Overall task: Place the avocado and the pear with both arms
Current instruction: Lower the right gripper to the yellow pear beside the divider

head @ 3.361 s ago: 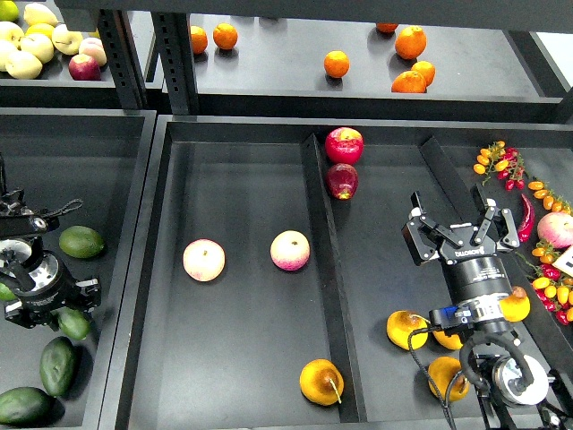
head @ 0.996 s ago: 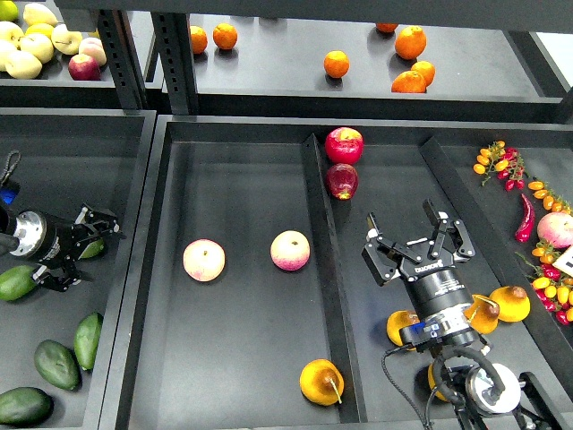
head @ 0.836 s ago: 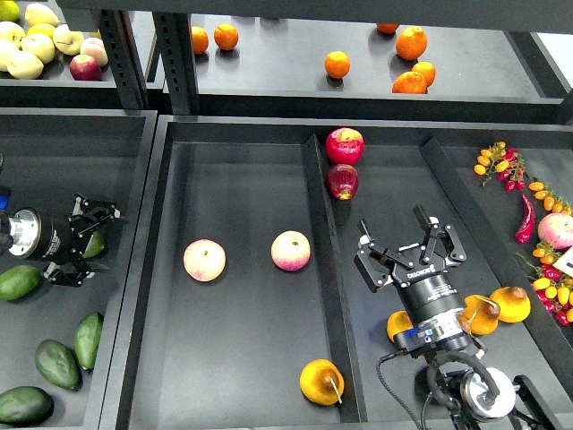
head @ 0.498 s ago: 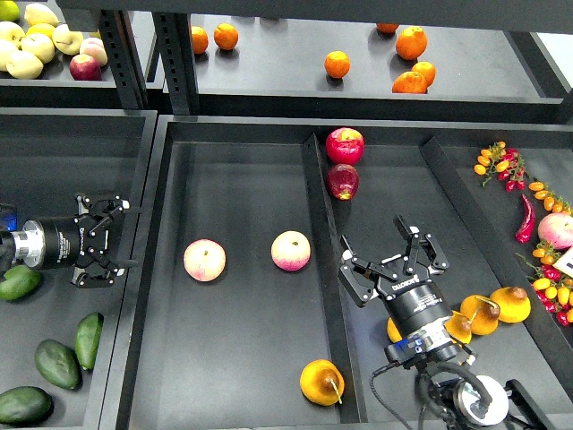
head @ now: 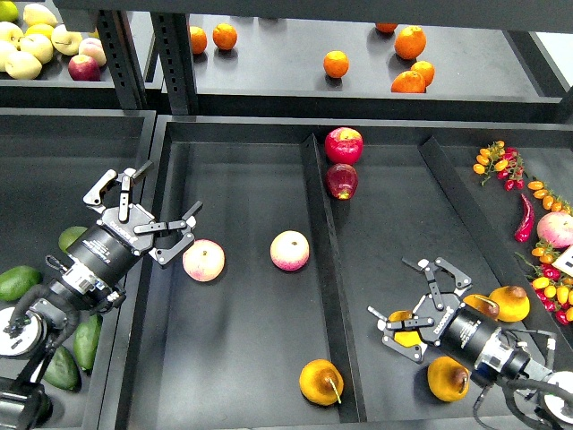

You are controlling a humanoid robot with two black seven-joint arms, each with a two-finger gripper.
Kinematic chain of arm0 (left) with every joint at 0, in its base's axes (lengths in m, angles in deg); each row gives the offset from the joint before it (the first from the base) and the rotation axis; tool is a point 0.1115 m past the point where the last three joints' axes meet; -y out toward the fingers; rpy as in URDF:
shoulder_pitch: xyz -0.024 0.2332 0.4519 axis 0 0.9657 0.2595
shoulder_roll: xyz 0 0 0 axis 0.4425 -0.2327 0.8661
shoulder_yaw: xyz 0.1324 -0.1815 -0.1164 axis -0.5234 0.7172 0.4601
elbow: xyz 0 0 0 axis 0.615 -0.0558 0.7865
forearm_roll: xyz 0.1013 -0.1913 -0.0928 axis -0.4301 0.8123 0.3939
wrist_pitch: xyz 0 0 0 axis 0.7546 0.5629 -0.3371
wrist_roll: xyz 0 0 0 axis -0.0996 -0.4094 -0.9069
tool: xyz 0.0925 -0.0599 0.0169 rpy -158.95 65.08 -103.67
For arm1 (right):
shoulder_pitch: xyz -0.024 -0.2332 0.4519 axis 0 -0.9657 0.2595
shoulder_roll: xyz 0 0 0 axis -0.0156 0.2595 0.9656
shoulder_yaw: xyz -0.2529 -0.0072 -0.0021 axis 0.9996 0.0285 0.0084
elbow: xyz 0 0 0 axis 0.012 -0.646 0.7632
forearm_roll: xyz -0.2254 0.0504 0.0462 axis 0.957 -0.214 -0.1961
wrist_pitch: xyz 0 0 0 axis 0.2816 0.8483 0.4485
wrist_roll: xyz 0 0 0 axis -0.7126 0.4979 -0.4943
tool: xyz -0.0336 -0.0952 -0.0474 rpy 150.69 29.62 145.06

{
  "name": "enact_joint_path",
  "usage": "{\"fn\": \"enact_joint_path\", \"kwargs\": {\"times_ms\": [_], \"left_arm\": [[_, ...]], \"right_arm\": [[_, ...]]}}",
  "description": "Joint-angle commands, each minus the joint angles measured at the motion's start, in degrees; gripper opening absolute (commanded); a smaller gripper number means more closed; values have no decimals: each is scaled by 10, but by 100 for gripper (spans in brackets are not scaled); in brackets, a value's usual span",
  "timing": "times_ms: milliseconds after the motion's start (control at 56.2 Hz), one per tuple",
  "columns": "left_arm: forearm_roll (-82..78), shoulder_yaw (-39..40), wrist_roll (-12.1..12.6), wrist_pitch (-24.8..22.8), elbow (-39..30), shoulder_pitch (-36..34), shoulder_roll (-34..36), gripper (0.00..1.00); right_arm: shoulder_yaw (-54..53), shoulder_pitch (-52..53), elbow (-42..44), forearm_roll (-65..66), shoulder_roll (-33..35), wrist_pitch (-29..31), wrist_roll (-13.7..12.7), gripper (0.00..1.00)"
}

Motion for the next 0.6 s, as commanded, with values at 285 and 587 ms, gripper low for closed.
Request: {"fn": "enact_joint_path", "kwargs": {"times_ms": [285,587], "left_arm": [[-5,8,0,0,-46,52,-2,99],[-6,2,0,0,-54,54,-2,99]], "right_arm": [[109,45,5,4,28,1,-93,100],[126,71,19,40,6,-4,-93,100]]}}
